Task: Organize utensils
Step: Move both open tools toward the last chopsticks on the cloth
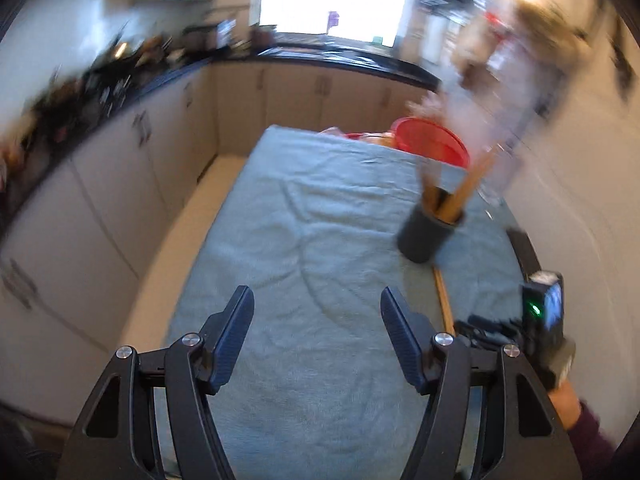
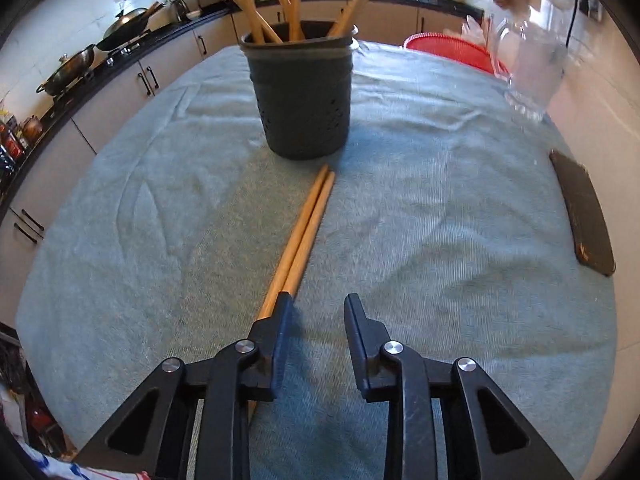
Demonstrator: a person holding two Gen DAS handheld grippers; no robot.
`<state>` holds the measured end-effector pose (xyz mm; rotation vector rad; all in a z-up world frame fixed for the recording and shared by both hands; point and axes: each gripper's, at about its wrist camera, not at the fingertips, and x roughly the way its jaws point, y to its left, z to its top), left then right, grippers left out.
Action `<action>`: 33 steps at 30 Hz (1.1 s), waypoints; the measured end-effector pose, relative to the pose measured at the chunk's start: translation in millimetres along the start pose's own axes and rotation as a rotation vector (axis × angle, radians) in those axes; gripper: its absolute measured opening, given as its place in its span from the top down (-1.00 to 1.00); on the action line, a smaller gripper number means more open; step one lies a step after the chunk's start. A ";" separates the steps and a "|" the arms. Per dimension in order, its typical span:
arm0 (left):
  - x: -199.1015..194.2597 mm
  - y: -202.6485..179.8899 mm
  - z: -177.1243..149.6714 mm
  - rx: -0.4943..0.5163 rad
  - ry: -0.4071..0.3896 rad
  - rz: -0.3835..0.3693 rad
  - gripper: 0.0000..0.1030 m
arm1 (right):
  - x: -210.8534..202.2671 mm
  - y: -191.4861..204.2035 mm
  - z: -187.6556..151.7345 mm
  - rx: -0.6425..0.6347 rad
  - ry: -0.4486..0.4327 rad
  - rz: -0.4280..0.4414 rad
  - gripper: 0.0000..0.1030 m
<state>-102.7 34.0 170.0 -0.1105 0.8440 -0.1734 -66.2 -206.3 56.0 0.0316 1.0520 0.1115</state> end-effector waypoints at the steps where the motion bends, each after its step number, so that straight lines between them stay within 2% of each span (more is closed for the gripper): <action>1: 9.4 11.3 -4.7 -0.052 0.015 -0.011 -0.26 | 0.1 0.8 0.8 -0.009 -0.001 -0.006 0.44; 3: 22.2 25.5 -11.6 -0.111 0.035 -0.010 -0.26 | -0.3 0.4 3.4 -0.014 0.003 -0.004 0.44; 7: 36.7 41.3 -22.9 -0.157 0.050 0.018 -0.26 | 1.2 5.2 5.3 -0.039 0.009 0.005 0.44; 15: 49.3 47.2 -37.7 -0.153 0.044 0.046 -0.26 | 3.0 10.7 7.5 -0.037 0.018 -0.030 0.44; 20: 60.1 43.5 -44.3 -0.168 0.075 0.021 -0.26 | 4.3 14.5 12.1 -0.044 0.056 -0.045 0.53; 25: 61.1 39.5 -49.5 -0.164 0.076 0.009 -0.26 | 2.7 3.0 8.2 -0.009 0.066 -0.046 0.53; 27: 61.2 37.7 -50.0 -0.163 0.072 0.006 -0.26 | 9.4 2.3 6.6 -0.005 0.097 -0.053 0.52; 30: 59.0 36.2 -51.6 -0.164 0.068 -0.004 -0.26 | 3.6 0.7 10.0 0.029 0.055 -0.053 0.55; 33: 54.6 38.8 -54.2 -0.166 0.057 -0.001 -0.26 | -5.1 -6.9 14.2 0.080 0.014 -0.009 0.55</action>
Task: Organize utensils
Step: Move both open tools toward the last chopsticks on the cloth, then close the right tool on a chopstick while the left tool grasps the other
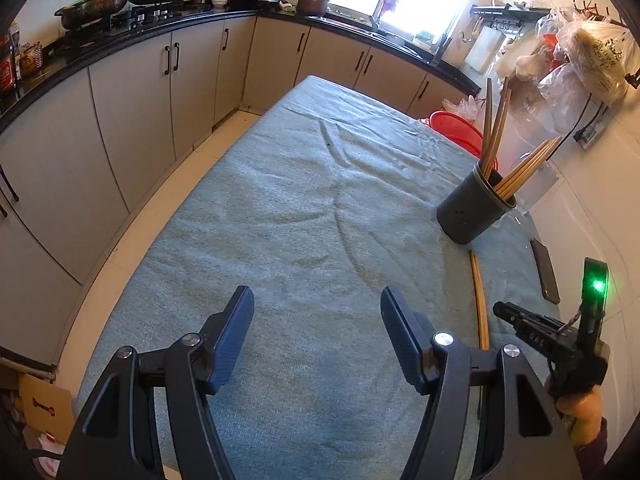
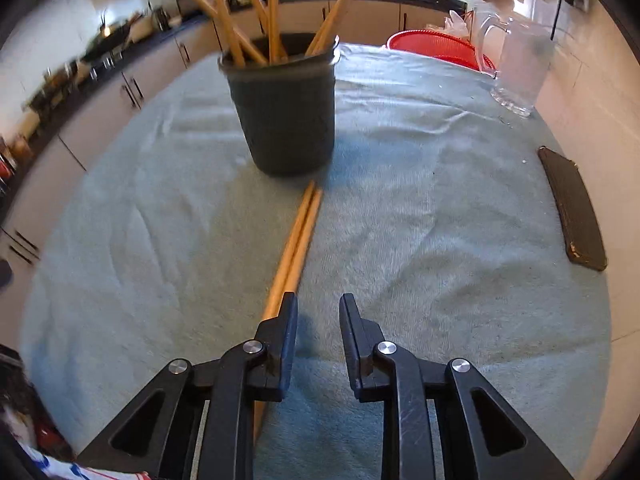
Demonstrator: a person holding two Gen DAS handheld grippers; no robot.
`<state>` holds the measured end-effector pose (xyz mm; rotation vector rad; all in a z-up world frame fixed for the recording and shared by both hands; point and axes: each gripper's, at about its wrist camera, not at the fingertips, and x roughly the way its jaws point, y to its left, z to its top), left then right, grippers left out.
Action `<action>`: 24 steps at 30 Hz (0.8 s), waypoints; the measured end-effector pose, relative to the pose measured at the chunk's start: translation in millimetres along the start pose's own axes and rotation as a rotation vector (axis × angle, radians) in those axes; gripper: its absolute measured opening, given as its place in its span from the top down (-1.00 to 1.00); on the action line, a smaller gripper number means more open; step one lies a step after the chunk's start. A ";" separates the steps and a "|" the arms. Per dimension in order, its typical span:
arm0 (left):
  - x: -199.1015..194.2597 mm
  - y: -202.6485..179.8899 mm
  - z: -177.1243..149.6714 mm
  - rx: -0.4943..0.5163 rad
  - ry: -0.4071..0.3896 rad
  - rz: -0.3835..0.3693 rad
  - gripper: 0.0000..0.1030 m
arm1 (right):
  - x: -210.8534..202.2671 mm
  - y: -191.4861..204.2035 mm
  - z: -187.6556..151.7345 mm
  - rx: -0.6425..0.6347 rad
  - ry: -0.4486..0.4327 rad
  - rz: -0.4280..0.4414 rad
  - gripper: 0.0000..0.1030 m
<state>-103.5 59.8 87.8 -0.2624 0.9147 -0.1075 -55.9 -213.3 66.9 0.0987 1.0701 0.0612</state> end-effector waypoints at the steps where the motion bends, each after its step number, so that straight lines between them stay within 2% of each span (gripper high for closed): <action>1: -0.3 0.9 -0.2 -0.001 -0.002 0.002 -0.26 | 3.4 1.4 0.4 -0.010 0.025 -0.017 0.55; 4: 0.9 5.5 -0.6 -0.017 -0.001 -0.001 -0.26 | 14.5 18.4 -3.2 -0.055 0.070 -0.026 0.54; 6: 2.0 8.1 -1.3 -0.030 0.005 -0.003 -0.26 | 15.5 39.7 -6.7 -0.110 0.060 -0.024 0.54; 8: 2.6 9.9 -3.0 -0.036 0.011 -0.004 -0.25 | 14.3 58.6 -6.3 -0.147 0.053 0.024 0.56; 11: 1.1 12.1 -5.8 -0.029 0.009 0.002 -0.26 | 5.7 63.8 -0.9 -0.133 -0.011 -0.051 0.54; 12: 0.5 13.1 -6.6 -0.026 0.005 0.006 -0.26 | 2.2 63.8 0.8 -0.130 -0.026 -0.034 0.53; 14: 0.7 14.7 -7.9 -0.020 0.002 0.016 -0.26 | 0.4 66.0 1.5 -0.147 -0.005 0.056 0.52; 16: 1.8 16.6 -9.2 -0.022 0.002 0.014 -0.26 | 1.4 73.1 -2.3 -0.181 0.011 0.090 0.52; 21: 7.6 13.0 -13.6 -0.034 0.028 -0.008 -0.26 | 18.9 83.9 -4.7 -0.242 0.042 0.021 0.52; 24: 10.0 2.9 -14.4 -0.021 0.033 -0.015 -0.26 | 25.8 82.3 2.5 -0.256 0.052 0.016 0.52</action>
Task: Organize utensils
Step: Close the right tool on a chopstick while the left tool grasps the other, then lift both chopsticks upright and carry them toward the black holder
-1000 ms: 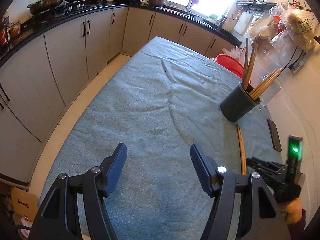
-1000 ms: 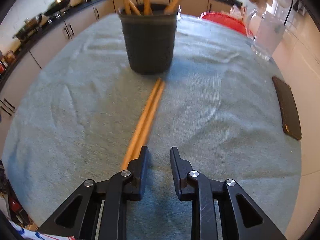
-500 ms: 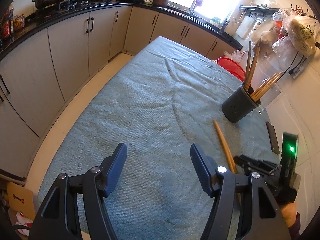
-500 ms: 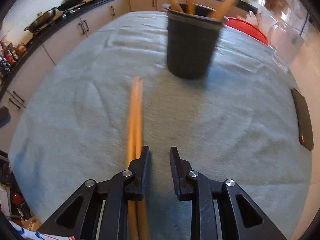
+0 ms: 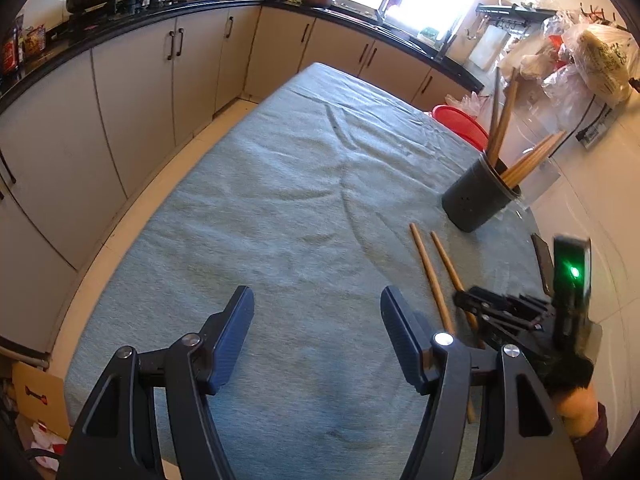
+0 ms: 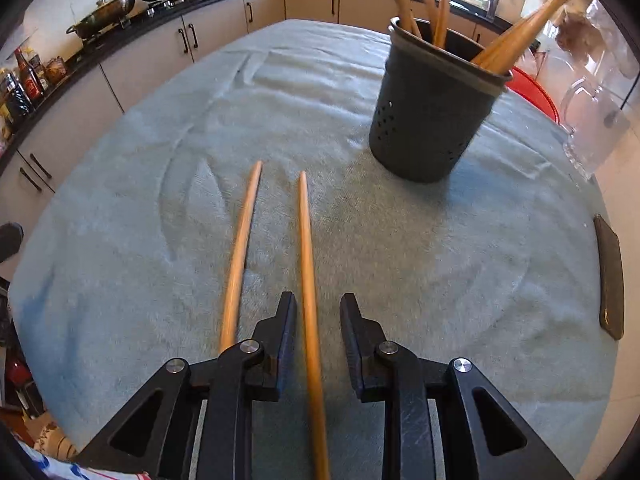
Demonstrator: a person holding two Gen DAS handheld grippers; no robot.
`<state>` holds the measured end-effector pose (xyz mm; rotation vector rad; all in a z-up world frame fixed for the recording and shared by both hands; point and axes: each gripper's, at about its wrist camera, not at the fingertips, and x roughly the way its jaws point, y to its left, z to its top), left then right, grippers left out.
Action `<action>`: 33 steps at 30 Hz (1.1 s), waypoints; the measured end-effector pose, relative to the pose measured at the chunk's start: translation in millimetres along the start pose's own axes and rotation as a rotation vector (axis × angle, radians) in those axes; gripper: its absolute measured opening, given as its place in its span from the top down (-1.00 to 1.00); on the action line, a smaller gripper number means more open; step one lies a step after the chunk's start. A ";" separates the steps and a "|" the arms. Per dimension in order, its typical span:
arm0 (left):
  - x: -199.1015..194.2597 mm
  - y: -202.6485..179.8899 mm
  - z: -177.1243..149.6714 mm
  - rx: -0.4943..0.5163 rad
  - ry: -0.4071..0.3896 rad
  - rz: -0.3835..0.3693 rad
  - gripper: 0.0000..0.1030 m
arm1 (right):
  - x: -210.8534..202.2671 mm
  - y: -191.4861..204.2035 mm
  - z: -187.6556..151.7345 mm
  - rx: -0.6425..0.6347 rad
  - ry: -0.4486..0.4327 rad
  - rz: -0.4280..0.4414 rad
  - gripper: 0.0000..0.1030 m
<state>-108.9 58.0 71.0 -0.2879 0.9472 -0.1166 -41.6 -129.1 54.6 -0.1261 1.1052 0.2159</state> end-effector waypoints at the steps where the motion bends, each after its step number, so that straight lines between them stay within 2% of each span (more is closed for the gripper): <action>1: 1.6 -6.6 -0.2 0.008 0.005 -0.006 -0.26 | 3.4 -3.5 4.1 -0.002 0.008 0.003 0.53; 2: 3.4 -11.2 -0.7 0.013 0.010 -0.014 -0.25 | 4.9 -7.0 7.3 0.016 0.023 0.027 0.60; 3: 5.1 -16.2 -1.4 0.015 0.017 -0.025 -0.26 | 5.1 -10.5 9.5 0.031 0.029 0.034 0.85; 6: 16.9 -34.0 -4.7 0.017 0.058 -0.065 -0.26 | 3.8 -28.4 6.2 0.075 0.043 0.020 0.85; 11: 53.1 -69.0 -9.4 0.041 0.168 -0.100 -0.25 | -5.6 -64.0 -19.0 0.165 0.037 -0.003 0.84; 15: 77.8 -98.0 -11.1 0.105 0.193 -0.053 -0.25 | -18.3 -90.6 -40.0 0.220 0.023 0.017 0.84; 20: 101.2 -131.4 -12.7 0.258 0.200 0.052 -0.24 | -23.0 -103.5 -50.2 0.251 0.005 0.043 0.84; 22: 109.1 -139.3 -14.3 0.298 0.216 0.078 -0.06 | -24.8 -105.4 -53.2 0.257 -0.004 0.053 0.84; 24: 111.4 -143.5 -14.9 0.327 0.209 0.110 0.51 | -24.6 -109.2 -55.5 0.263 -0.010 0.062 0.84; 25: 113.4 -146.5 -14.7 0.349 0.212 0.119 0.70 | -25.6 -111.5 -57.1 0.271 -0.012 0.069 0.84; 27: 113.5 -147.4 -12.9 0.365 0.220 0.125 0.80 | -25.7 -118.2 -59.0 0.286 -0.012 0.075 0.84; 33: 107.9 -137.5 -13.0 0.456 0.252 0.117 0.81 | -31.1 -140.7 -72.8 0.316 0.008 0.068 0.84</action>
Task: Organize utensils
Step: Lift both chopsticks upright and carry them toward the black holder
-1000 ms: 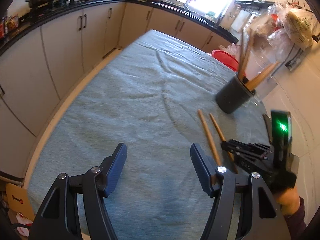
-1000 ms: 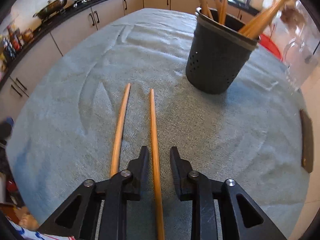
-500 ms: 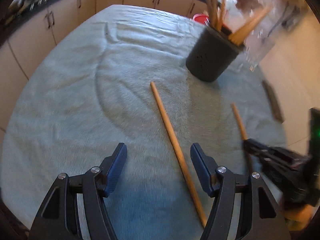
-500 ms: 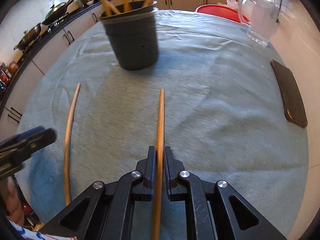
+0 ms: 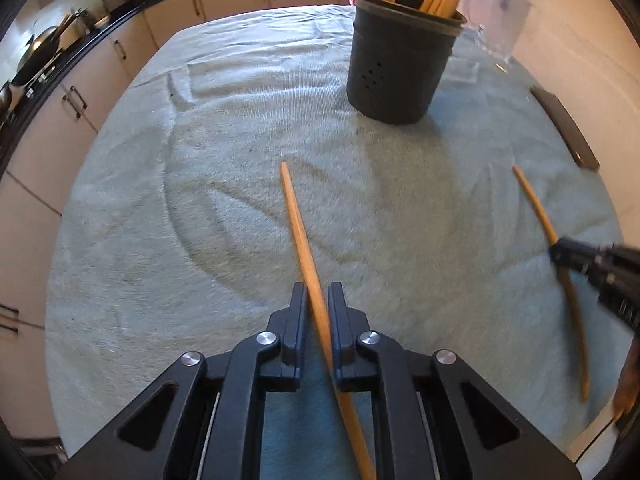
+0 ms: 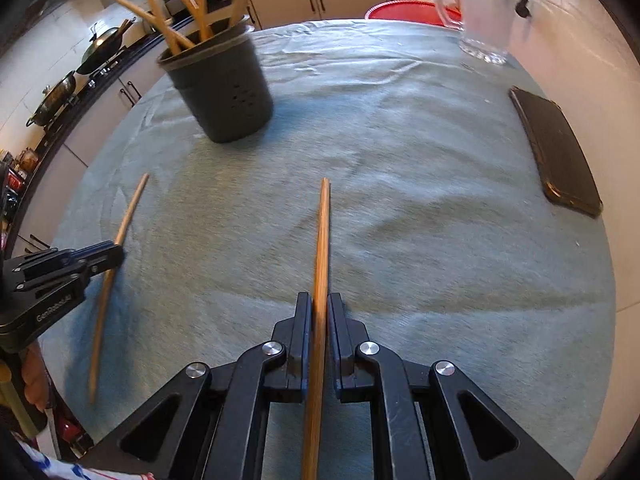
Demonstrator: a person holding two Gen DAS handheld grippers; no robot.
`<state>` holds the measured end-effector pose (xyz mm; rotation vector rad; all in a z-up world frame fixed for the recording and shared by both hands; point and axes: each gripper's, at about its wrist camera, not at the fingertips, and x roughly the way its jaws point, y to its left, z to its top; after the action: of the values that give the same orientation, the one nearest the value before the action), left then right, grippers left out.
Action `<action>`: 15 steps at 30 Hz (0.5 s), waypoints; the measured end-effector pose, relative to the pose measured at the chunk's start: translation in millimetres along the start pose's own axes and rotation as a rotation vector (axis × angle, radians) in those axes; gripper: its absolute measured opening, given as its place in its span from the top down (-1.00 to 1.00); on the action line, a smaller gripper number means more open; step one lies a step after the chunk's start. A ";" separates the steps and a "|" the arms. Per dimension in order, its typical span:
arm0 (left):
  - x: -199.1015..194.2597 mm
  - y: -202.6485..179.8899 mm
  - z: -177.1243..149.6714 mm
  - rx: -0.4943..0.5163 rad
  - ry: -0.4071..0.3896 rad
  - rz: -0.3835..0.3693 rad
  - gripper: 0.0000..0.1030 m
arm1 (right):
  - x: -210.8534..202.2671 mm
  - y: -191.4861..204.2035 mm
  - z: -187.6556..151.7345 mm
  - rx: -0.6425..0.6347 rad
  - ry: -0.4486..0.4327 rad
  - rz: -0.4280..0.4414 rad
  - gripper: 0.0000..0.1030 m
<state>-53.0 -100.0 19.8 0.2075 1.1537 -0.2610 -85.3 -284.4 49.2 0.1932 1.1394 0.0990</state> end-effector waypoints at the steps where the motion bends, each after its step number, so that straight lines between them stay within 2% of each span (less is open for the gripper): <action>1: -0.7 3.4 -1.0 0.000 0.009 -0.010 0.81 | -1.3 -3.9 0.2 0.001 0.012 0.004 0.83; 5: 1.1 11.2 3.0 -0.025 0.061 -0.042 0.81 | 0.0 -8.8 4.4 0.000 0.056 0.021 0.83; 8: 3.3 9.9 8.7 -0.032 0.109 -0.047 0.81 | 2.9 -8.1 10.9 -0.002 0.101 0.026 0.74; 10: 6.3 5.5 14.7 -0.017 0.121 -0.047 0.81 | 4.4 -5.5 14.6 -0.007 0.128 0.028 0.65; 15: 13.6 3.5 29.9 0.002 0.122 -0.024 0.81 | 12.2 4.7 26.4 -0.044 0.168 -0.021 0.64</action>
<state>-20.7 -106.9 19.1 0.2141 1.2775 -0.2734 -56.1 -280.3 49.9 0.1356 1.3047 0.1234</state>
